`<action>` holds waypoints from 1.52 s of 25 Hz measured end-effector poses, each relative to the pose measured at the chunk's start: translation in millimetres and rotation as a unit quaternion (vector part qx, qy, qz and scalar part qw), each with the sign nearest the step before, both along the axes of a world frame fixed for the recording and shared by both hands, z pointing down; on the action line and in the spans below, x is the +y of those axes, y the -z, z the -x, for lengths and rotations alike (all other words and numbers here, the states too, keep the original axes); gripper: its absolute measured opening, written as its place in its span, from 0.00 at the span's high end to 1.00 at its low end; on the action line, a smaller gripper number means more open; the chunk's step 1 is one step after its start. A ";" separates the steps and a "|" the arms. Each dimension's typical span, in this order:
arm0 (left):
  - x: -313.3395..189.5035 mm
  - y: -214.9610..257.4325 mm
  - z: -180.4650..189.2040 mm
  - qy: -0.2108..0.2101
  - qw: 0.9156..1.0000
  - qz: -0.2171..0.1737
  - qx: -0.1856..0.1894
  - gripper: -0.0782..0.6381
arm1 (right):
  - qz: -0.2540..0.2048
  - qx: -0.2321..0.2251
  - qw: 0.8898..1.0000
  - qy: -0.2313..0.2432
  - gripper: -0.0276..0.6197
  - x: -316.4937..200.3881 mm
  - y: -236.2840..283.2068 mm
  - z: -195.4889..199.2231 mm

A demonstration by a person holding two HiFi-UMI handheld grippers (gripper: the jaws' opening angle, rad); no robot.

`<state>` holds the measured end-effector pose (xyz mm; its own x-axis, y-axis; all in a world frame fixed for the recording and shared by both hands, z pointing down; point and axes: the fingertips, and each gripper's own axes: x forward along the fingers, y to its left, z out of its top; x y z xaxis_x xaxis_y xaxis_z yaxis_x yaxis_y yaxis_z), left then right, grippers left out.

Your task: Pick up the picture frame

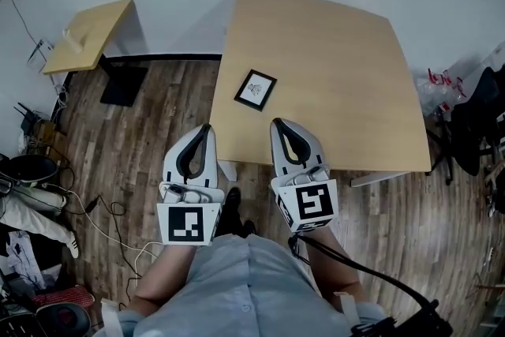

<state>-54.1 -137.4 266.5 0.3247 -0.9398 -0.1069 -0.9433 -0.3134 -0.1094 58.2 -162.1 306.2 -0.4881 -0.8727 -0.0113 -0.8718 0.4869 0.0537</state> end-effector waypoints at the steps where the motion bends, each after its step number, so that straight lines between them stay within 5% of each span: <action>1: -2.0 -1.6 0.5 0.001 1.000 0.001 -0.001 0.89 | 0.001 0.001 1.000 0.003 0.95 -2.3 -1.6 1.0; 15: -98.2 -35.4 22.9 0.002 0.998 0.060 0.008 0.89 | 0.054 0.019 0.998 0.022 0.95 -93.3 -43.9 22.4; 32: -194.2 -19.9 28.3 -0.057 0.997 0.041 0.018 0.89 | 0.038 0.029 0.999 -0.013 0.95 -176.3 -27.9 34.5; 38: -200.5 -26.2 20.0 -0.056 0.996 0.062 0.015 0.89 | 0.051 0.034 0.998 -0.008 0.95 -182.0 -34.0 27.3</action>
